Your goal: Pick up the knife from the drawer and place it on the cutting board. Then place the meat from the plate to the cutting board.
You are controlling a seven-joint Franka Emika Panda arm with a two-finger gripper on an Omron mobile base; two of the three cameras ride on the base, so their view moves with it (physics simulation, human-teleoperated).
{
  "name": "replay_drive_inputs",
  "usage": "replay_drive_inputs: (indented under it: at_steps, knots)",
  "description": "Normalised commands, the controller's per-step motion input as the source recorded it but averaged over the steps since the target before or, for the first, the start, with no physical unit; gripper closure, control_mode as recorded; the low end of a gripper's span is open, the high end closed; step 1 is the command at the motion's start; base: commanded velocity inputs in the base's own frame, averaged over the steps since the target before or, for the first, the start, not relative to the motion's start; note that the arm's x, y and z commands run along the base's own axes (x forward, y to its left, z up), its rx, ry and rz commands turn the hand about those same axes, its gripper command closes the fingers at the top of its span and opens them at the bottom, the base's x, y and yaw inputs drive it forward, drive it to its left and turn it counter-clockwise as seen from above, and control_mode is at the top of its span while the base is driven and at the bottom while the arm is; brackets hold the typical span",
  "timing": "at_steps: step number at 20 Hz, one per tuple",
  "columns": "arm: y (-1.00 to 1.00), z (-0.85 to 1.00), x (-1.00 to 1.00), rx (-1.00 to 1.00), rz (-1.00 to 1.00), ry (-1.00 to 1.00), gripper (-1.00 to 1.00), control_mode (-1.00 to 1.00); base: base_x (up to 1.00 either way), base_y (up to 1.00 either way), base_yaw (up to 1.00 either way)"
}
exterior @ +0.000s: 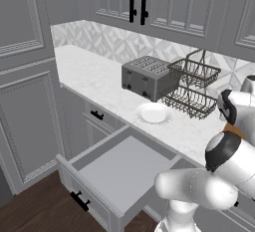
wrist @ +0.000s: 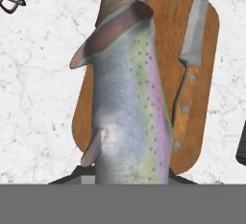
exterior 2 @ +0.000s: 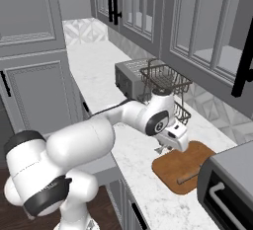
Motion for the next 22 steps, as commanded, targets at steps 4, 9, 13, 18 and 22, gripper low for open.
replay_drive_inputs:
  at_steps: [4, 9, 13, 18, 22]
  knots:
    - [-0.23, -0.39, 0.00, -0.07, -0.22, 0.00, 1.00, -1.00, 0.00, 0.00, 0.00]
    - [0.00, -0.42, 0.00, -0.05, -0.14, 0.00, 1.00, -1.00, 0.00, 0.00, 0.00]
    - [0.00, -0.38, 0.01, 0.00, 0.00, 0.00, 1.00, -1.00, 0.00, 0.00, 0.00]
    - [0.00, -0.45, 0.01, 0.00, 0.00, 0.00, 1.00, -1.00, 0.00, 0.00, 0.00]
    - [-0.01, -0.32, 0.11, 0.00, 0.00, 0.00, 1.00, -1.00, 0.00, 0.00, 0.00]
